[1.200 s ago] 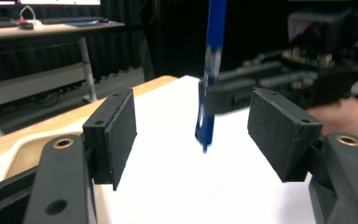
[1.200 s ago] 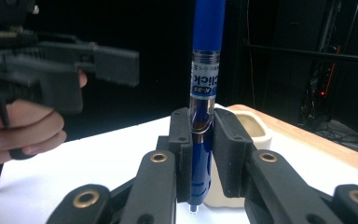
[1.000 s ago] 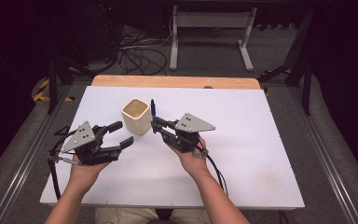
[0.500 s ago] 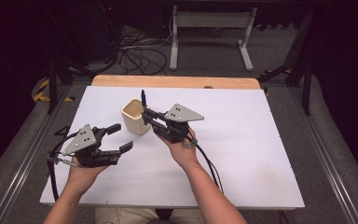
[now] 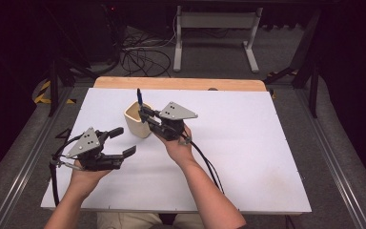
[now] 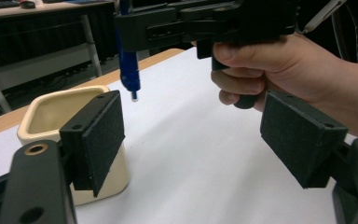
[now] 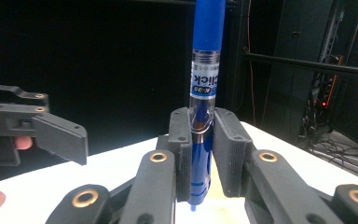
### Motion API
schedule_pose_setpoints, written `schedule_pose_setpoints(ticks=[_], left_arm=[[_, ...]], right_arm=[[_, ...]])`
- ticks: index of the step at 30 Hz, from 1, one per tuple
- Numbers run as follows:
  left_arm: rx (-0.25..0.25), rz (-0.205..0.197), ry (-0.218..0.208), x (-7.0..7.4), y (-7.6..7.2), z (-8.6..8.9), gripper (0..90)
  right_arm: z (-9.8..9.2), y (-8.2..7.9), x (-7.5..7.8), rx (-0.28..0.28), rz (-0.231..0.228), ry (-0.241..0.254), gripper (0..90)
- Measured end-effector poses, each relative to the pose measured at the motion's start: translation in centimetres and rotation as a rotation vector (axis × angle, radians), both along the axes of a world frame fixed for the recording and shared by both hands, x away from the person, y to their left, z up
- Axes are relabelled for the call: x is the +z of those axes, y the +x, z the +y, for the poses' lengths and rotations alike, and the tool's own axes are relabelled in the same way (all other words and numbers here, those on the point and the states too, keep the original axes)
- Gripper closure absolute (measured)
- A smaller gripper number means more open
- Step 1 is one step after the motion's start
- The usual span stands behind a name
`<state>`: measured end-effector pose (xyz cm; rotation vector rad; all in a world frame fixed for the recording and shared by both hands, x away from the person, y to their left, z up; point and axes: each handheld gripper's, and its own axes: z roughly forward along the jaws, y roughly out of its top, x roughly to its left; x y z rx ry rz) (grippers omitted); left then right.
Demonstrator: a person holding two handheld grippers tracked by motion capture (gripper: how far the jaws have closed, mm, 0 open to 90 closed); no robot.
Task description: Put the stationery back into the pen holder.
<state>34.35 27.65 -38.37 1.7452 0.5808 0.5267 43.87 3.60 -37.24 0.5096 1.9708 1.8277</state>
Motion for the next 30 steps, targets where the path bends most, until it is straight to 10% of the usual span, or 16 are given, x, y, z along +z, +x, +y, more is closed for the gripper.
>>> schedule_pose_setpoints(ticks=[30], left_arm=[[0.009,0.013,-0.006,-0.4,0.3,0.2,20.3]], right_arm=[[2.7,3.5,-2.8,-0.058,0.028,-0.028,78.1]])
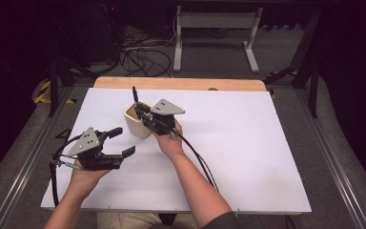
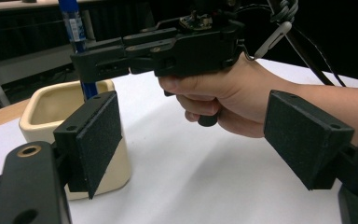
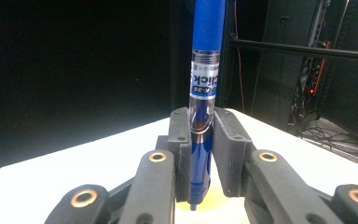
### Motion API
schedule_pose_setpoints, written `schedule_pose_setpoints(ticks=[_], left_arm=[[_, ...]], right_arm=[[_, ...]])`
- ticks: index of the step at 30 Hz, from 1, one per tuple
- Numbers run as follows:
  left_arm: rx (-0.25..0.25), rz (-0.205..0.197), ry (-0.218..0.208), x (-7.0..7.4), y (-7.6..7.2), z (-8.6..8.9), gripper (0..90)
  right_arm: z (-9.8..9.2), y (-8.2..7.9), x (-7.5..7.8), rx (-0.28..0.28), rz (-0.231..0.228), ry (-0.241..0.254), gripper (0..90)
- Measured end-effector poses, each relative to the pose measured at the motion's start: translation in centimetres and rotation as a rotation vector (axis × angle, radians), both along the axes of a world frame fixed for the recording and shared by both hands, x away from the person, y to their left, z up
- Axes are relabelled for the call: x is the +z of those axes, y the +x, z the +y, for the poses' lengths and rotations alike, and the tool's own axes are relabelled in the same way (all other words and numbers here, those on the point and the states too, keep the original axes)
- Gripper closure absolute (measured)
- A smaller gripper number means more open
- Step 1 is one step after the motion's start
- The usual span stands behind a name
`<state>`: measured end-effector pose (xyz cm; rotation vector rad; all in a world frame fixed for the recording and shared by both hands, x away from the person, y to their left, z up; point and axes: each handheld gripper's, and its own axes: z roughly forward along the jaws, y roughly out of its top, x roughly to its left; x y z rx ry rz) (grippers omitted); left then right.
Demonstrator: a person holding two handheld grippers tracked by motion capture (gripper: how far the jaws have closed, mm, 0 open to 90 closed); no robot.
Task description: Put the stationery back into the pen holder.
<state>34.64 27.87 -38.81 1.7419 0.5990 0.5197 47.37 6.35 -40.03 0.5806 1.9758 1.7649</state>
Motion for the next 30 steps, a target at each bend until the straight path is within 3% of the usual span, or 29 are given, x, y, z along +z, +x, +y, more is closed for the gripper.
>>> schedule_pose_setpoints(ticks=[20,30], left_arm=[[0.03,0.015,-0.018,-0.3,0.2,0.3,20.5],[0.036,0.018,-0.02,-0.4,0.2,0.4,20.5]], right_arm=[[0.5,0.7,-1.5,-0.022,0.061,-0.026,77.9],[0.5,1.0,-1.8,-0.039,0.086,-0.012,77.8]])
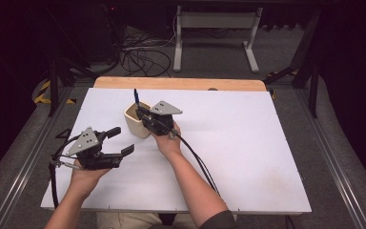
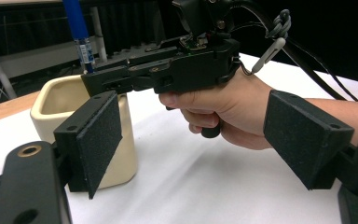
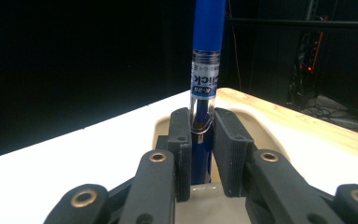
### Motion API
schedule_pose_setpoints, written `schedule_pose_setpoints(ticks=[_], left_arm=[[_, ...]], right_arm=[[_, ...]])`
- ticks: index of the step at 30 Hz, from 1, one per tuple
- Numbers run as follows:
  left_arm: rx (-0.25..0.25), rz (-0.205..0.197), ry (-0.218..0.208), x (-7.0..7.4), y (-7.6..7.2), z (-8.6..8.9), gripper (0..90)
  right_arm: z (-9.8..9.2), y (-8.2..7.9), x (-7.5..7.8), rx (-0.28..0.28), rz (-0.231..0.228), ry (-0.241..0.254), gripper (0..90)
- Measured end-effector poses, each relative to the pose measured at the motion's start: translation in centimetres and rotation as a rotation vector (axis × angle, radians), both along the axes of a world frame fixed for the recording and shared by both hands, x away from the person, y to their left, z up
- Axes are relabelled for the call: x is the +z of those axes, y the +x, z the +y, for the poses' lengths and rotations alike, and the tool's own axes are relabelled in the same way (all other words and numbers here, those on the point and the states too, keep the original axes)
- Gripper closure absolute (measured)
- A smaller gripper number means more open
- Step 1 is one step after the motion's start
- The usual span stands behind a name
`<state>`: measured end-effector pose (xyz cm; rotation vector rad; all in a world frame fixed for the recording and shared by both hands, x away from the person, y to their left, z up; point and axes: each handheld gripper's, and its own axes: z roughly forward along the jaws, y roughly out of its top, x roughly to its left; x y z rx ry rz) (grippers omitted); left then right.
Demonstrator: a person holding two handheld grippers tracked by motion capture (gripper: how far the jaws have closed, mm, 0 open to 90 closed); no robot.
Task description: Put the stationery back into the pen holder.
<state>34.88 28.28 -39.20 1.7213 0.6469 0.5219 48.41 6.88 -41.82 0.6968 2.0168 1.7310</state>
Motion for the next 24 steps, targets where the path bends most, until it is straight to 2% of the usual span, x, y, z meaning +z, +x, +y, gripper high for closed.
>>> schedule_pose_setpoints(ticks=[12,24], left_arm=[[0.003,0.012,-0.003,-0.1,0.08,0.06,20.5],[0.002,0.014,-0.005,-0.06,0.08,0.17,20.5]], right_arm=[[0.24,0.18,-0.05,-0.006,0.006,-0.012,77.7],[0.99,0.22,0.1,-0.002,0.009,-0.047,77.6]])
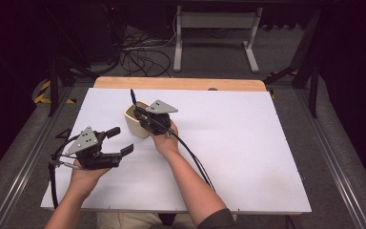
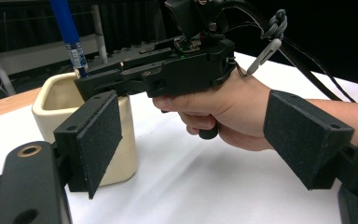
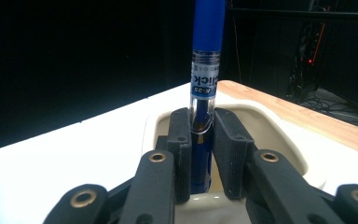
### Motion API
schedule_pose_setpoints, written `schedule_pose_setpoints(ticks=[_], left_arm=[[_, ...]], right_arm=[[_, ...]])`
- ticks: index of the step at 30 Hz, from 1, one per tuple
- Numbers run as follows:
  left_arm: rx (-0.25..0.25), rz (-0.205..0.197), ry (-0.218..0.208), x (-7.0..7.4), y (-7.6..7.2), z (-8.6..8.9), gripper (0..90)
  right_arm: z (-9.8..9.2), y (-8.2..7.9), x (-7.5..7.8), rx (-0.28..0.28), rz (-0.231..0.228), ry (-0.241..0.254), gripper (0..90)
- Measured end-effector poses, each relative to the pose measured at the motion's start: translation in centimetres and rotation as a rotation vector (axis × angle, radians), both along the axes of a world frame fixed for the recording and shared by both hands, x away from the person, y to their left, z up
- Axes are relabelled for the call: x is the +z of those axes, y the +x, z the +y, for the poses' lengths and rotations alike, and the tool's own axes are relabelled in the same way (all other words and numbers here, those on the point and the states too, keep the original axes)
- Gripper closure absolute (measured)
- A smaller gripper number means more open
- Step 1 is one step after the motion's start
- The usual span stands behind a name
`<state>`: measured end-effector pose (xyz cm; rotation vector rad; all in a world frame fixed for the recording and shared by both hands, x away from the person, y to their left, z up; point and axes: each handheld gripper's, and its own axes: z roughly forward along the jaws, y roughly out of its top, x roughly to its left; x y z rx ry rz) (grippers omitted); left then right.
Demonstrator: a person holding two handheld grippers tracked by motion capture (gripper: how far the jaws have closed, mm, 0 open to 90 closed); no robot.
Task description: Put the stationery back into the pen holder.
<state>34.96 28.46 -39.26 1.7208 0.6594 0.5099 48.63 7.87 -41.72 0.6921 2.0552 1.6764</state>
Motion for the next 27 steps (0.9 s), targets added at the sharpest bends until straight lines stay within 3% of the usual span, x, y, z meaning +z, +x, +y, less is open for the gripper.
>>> schedule_pose_setpoints(ticks=[27], left_arm=[[-0.009,0.005,-0.008,0.03,-0.02,-0.04,20.5]], right_arm=[[0.62,0.19,0.5,-0.005,0.038,-0.024,77.6]])
